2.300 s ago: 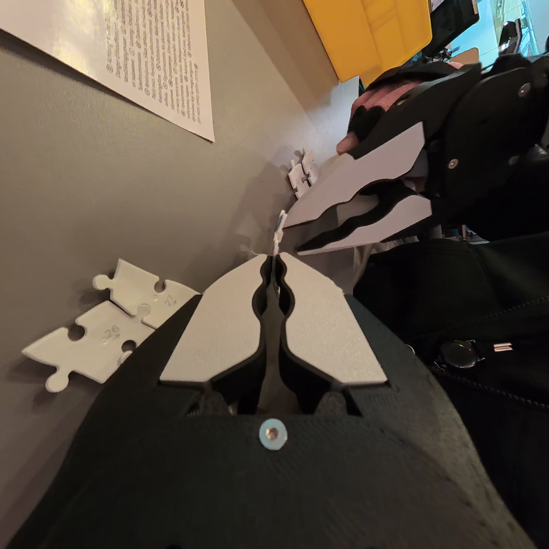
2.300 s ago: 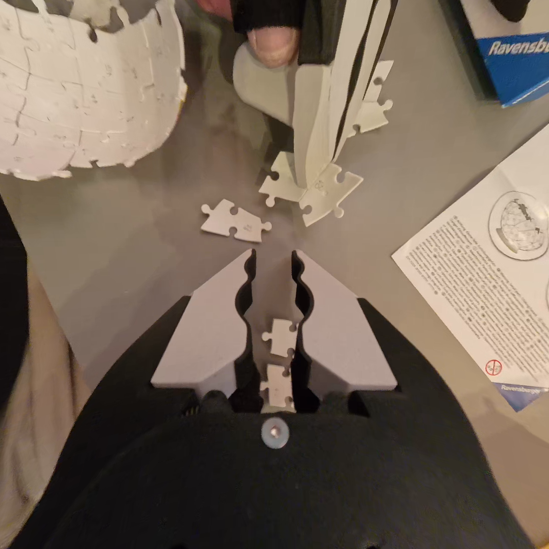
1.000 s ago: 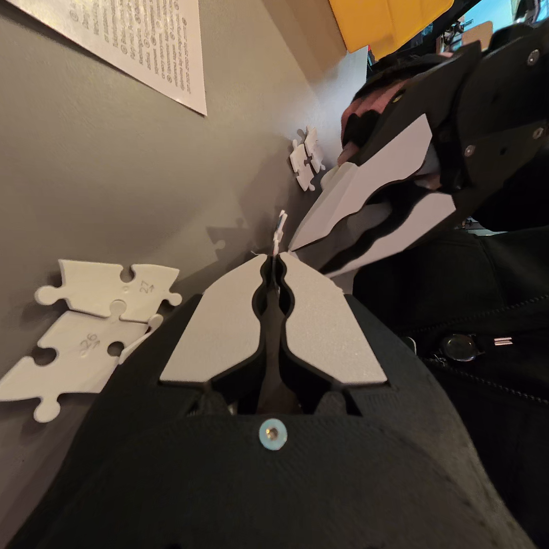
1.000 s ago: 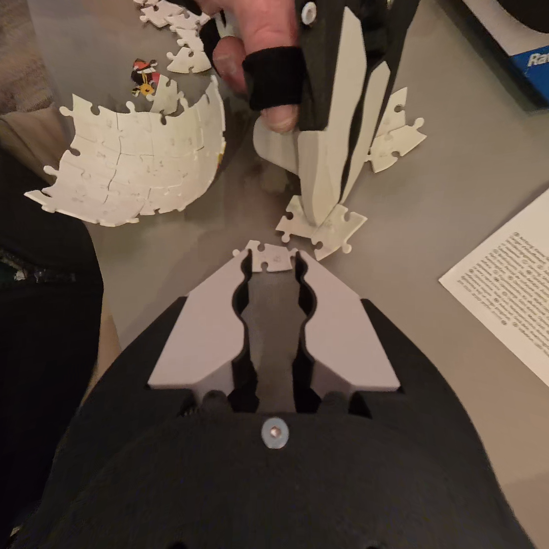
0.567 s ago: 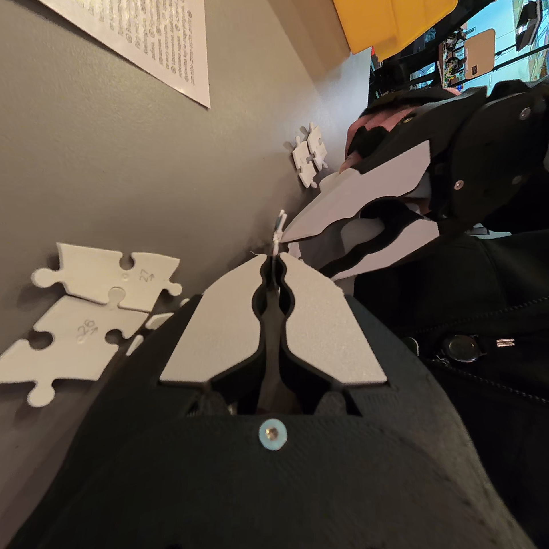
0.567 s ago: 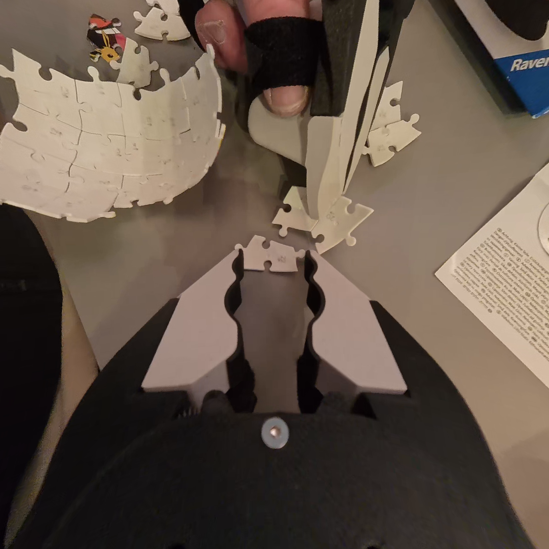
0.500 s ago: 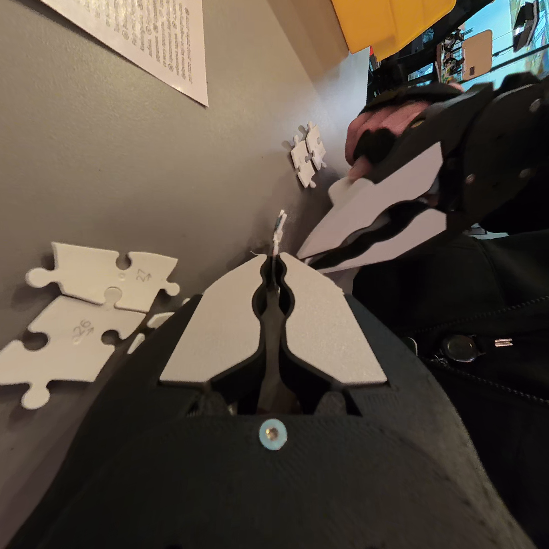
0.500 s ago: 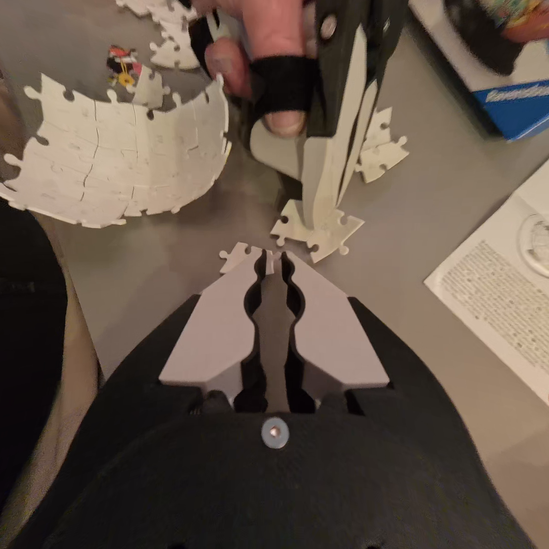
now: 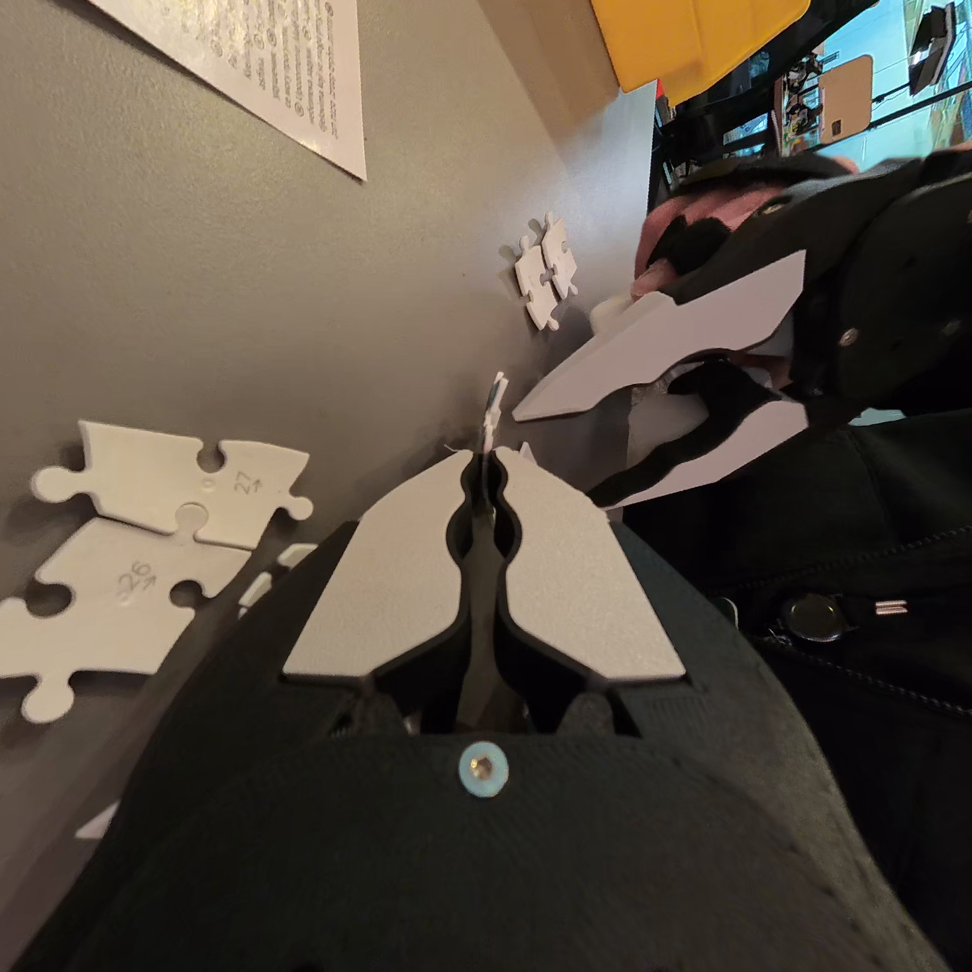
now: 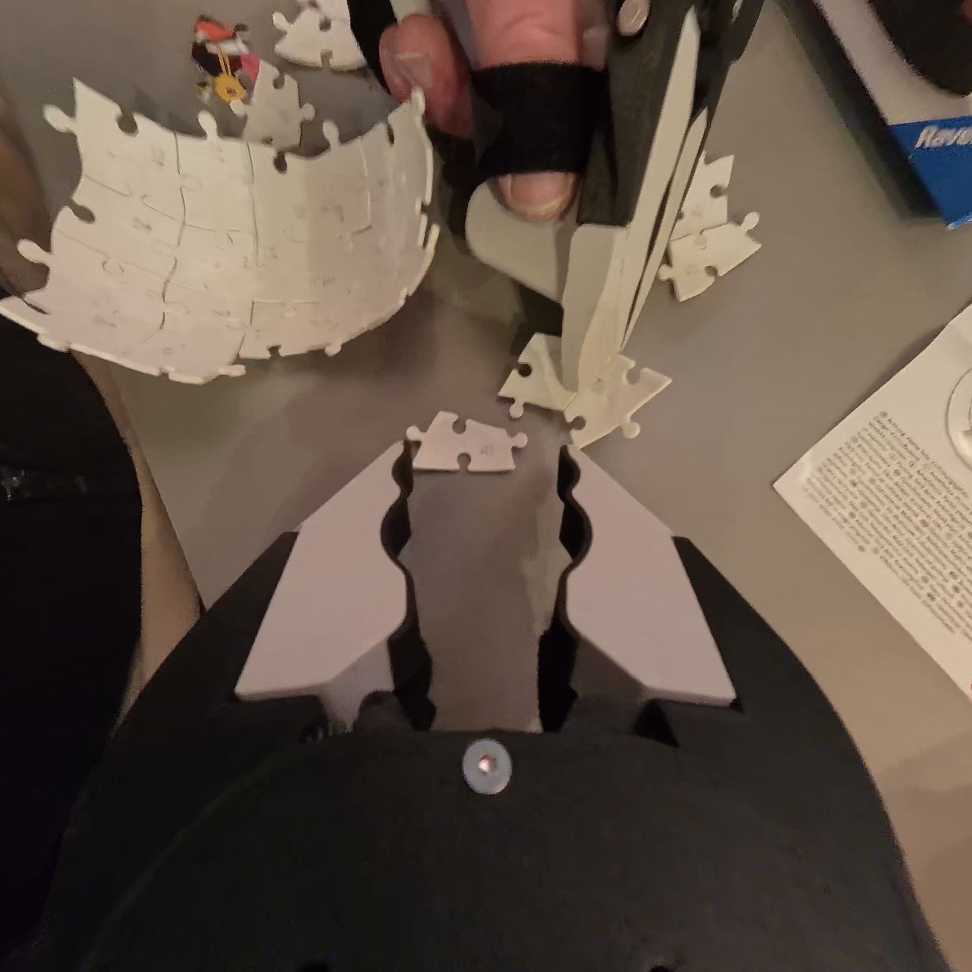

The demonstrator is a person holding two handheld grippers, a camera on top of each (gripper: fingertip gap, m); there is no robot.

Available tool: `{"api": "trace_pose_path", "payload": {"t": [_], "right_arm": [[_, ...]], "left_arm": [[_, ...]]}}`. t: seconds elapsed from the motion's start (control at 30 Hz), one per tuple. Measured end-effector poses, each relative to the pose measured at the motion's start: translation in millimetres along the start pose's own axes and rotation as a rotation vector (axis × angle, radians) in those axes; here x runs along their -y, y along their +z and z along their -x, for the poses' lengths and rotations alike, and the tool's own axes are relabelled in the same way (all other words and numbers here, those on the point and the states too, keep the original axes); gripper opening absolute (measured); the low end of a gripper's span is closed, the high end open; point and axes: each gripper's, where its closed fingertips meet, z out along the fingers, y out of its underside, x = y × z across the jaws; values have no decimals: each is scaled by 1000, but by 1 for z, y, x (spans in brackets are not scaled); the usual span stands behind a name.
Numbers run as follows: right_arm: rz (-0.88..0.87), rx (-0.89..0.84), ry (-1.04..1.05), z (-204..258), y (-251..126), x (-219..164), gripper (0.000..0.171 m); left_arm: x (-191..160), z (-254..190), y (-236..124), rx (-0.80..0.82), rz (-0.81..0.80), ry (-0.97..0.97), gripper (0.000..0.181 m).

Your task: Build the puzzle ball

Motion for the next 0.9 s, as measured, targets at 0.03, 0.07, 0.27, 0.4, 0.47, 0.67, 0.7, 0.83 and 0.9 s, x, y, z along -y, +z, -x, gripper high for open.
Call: {"api": "trace_pose_path", "payload": {"t": [0.03, 0.07, 0.27, 0.4, 0.47, 0.67, 0.7, 0.83, 0.9], "right_arm": [[25, -12, 3, 2, 2, -5, 42], [39, -20, 3, 5, 4, -8, 42], [-8, -12, -14, 12, 8, -4, 38], [-19, -46, -34, 6, 4, -3, 37], [-32, -69, -21, 1, 2, -1, 38], [-42, -215, 30, -25, -4, -1, 37], [-35, -215, 38, -25, -2, -2, 37], [-30, -228, 24, -26, 5, -4, 37], [-31, -236, 26, -27, 4, -4, 38]], "left_arm": [[0, 0, 0, -1, -1, -1, 2], [0, 0, 0, -2, -2, -1, 2], [1, -1, 2, -4, -2, 4, 2], [1, -2, 2, -9, -8, 1, 2], [0, -2, 2, -10, -9, -1, 2], [5, -1, 1, -3, -46, -26, 1], [5, 0, 1, -1, -50, -30, 2], [7, 0, 2, 4, -56, -30, 3], [8, 0, 3, 13, -55, -31, 8]]}}
